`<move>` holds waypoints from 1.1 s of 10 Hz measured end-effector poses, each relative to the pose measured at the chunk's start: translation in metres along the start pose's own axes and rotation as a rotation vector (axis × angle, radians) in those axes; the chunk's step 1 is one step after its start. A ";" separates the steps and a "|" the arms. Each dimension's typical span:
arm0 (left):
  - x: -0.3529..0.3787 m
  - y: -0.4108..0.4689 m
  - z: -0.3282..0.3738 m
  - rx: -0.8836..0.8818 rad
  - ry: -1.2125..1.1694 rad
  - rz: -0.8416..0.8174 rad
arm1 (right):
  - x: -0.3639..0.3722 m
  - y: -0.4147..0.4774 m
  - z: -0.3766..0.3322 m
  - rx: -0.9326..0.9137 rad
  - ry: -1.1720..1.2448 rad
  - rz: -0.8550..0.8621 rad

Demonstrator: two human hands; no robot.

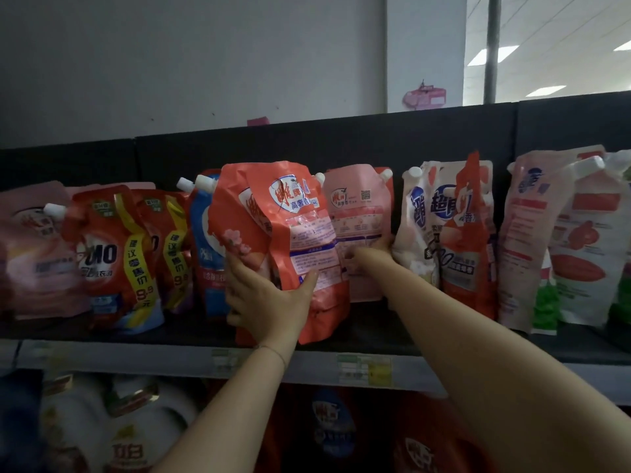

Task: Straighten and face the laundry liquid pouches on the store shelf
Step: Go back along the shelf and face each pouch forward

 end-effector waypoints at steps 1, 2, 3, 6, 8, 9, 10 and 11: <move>0.000 0.001 -0.006 -0.030 -0.055 -0.020 | -0.006 0.006 -0.003 0.043 -0.128 0.062; -0.001 0.002 -0.009 -0.027 -0.085 -0.033 | -0.007 0.013 0.004 -0.004 -0.190 0.097; -0.001 0.003 -0.010 -0.031 -0.095 -0.036 | -0.001 0.012 0.010 -0.089 -0.121 0.066; 0.008 0.009 -0.013 -0.140 -0.101 -0.046 | -0.020 -0.024 0.021 -0.230 -0.177 0.329; 0.022 0.010 -0.008 -0.263 -0.040 0.004 | -0.033 -0.056 0.009 -0.339 -0.098 0.482; 0.035 0.003 0.007 -0.309 -0.021 -0.019 | -0.040 -0.073 0.000 -0.421 -0.130 0.537; 0.053 -0.011 0.034 -0.245 -0.023 -0.144 | -0.036 -0.092 -0.008 -0.511 -0.192 0.538; 0.070 -0.018 0.052 -0.135 -0.038 -0.327 | -0.028 -0.107 -0.013 -0.594 -0.278 0.569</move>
Point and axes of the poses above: each hand's wrist, its own y-axis towards the middle knuckle, its own x-axis out of the palm, z = x × y, the point moved 6 cm from there along y, towards the middle knuckle, and after that the axes turned 12 degrees about x, right-handed, at the moved point
